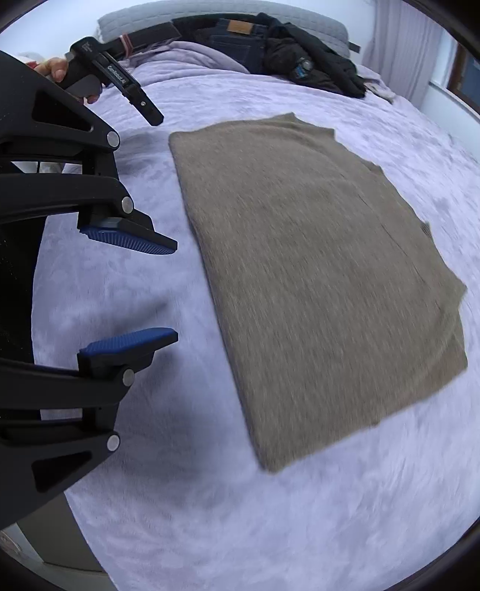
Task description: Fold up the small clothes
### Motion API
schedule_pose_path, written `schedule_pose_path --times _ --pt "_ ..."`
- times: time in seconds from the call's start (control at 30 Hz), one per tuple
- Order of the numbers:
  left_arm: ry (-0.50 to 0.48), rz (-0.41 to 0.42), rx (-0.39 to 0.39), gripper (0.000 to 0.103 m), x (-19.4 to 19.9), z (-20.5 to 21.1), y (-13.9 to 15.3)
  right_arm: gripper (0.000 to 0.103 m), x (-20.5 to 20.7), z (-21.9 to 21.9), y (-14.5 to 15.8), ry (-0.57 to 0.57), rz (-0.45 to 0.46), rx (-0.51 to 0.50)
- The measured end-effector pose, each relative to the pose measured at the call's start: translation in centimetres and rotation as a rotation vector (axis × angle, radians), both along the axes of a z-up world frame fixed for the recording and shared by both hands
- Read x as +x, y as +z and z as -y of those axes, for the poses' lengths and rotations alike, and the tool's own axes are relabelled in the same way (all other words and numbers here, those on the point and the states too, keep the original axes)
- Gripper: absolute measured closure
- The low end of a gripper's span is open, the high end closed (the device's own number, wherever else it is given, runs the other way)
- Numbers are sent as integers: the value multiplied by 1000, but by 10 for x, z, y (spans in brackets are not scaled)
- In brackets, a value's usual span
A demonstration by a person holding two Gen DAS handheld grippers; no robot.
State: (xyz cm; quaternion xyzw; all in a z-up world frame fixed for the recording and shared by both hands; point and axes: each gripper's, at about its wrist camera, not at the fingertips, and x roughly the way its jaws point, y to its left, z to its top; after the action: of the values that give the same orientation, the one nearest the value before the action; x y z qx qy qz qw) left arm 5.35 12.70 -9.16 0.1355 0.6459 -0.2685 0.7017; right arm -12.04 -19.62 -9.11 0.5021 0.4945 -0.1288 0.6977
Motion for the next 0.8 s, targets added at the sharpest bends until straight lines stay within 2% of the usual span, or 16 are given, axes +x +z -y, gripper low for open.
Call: schedule_pose_path --times 0.07,0.17,0.3,0.57,0.63,0.8 --pt "9 -14 -10 0 1 -5 -1 58 10 -9 2 34 8 -1" --pt "11 -14 -14 0 1 -7 -2 48 22 -21 3 71 16 2" --pt "9 -24 -3 0 -1 -4 -5 47 34 -33 6 103 23 5" --pt "43 -46 -39 0 1 -8 -11 47 44 -42 4 129 20 17" --pt "49 -58 -42 0 1 -9 -14 42 45 -44 1 130 19 23" --pt "67 -81 -30 0 -2 -9 -24 39 46 -49 -6 134 23 43"
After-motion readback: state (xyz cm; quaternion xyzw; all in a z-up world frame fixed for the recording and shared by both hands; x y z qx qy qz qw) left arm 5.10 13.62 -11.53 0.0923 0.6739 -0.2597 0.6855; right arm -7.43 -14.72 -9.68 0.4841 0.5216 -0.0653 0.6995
